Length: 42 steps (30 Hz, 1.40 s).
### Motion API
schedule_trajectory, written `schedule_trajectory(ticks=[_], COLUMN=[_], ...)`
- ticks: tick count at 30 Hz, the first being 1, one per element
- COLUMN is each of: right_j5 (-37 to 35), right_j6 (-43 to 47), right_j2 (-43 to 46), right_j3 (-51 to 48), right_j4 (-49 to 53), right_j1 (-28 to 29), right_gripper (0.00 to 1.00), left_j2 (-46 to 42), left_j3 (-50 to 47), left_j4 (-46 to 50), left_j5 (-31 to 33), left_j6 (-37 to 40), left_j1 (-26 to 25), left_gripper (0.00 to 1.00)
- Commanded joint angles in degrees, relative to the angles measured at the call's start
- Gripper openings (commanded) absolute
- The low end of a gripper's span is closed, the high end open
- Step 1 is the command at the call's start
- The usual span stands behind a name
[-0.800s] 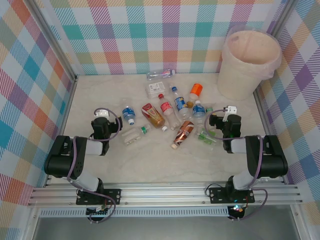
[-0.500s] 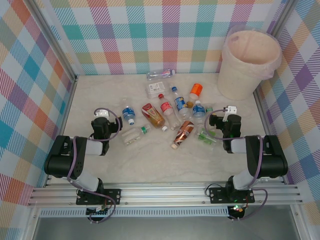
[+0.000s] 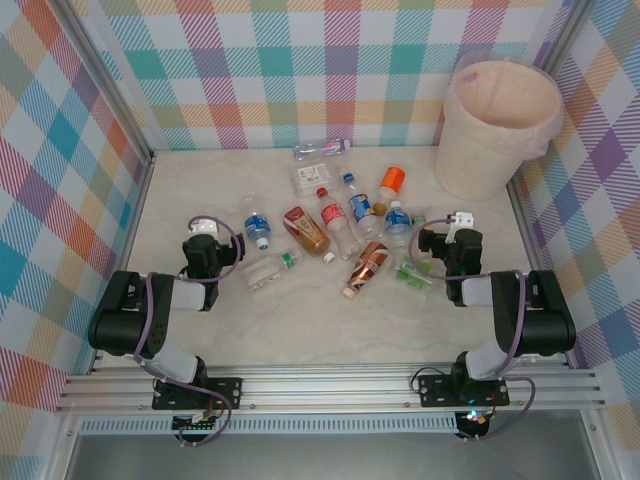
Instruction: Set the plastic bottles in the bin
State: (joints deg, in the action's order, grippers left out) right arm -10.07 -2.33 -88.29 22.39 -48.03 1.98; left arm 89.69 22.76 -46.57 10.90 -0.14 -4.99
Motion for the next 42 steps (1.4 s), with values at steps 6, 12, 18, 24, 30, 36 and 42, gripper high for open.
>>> schedule_trajectory(ticks=[6, 12, 18, 24, 30, 36, 42], right_j5=[1.3, 1.49, 2.4, 10.29, 18.36, 23.87, 23.01], right_j6=[0.95, -0.73, -7.46, -17.72, -25.04, -27.8, -26.32], right_j2=[3.32, 13.03, 21.32, 28.83, 32.86, 32.04, 31.44], right_j3=[-2.01, 5.59, 9.56, 13.9, 14.75, 15.25, 14.87], right_j4=[-3.11, 19.77, 34.12, 50.74, 57.59, 59.07, 57.43], right_j1=[0.82, 0.92, 0.92, 0.97, 0.94, 1.0, 0.95], right_gripper=[1.0, 1.0, 1.0, 1.0, 1.0, 1.0, 1.0], left_j2=[-8.14, -12.53, -18.62, -25.54, -29.22, -27.27, -21.77], left_j3=[4.52, 8.39, 17.11, 22.87, 22.32, 16.92, 13.66], left_j4=[13.14, 22.31, 43.77, 65.28, 71.14, 65.57, 56.92], left_j5=[-2.06, 5.12, 8.37, -0.47, -11.8, -11.12, -17.65], left_j6=[1.89, 0.84, -9.03, -20.54, -22.59, -20.97, -17.27], left_j1=[-0.87, -4.34, -7.91, -10.02, -10.5, -12.4, -13.54], left_gripper=[1.0, 1.0, 1.0, 1.0, 1.0, 1.0, 1.0])
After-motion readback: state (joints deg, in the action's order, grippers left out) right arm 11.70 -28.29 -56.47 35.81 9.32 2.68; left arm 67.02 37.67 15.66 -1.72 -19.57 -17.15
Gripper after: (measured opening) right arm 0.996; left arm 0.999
